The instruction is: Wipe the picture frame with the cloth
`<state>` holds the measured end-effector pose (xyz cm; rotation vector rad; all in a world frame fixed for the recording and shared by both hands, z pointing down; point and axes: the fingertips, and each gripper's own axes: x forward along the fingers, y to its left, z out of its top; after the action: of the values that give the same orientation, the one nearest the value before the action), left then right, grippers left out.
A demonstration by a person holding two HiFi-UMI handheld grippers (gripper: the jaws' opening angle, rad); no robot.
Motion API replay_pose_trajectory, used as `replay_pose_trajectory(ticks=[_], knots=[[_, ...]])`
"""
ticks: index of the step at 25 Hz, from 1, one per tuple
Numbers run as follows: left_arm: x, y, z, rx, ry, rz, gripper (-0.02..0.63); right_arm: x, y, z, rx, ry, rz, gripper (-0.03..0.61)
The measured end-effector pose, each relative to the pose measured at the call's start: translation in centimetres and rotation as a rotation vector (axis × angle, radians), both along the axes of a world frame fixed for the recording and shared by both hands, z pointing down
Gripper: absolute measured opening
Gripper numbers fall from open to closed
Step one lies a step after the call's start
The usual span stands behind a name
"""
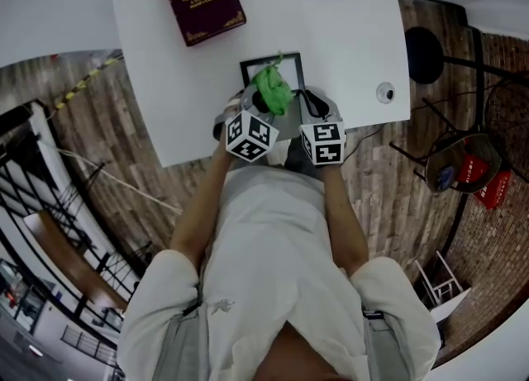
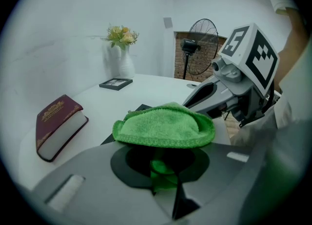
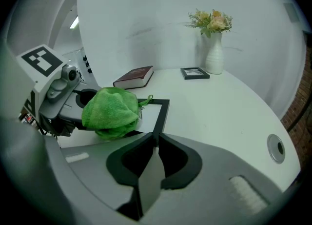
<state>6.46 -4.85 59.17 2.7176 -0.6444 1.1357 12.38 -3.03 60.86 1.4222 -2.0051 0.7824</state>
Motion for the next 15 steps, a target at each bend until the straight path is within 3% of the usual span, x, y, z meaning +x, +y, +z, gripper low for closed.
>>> replay_pose_trajectory(ticks=[6, 15], knots=[[-2.5, 0.2, 0.1, 0.007, -0.029, -0.008, 0.087, 0.1, -0.1, 0.1, -0.001, 0.010, 0.011, 0.040], [-4.3, 0.6, -0.2, -0.002, -0.010, -0.023, 0.087, 0.1, -0.2, 0.1, -0.003, 0.026, 0.022, 0.040]])
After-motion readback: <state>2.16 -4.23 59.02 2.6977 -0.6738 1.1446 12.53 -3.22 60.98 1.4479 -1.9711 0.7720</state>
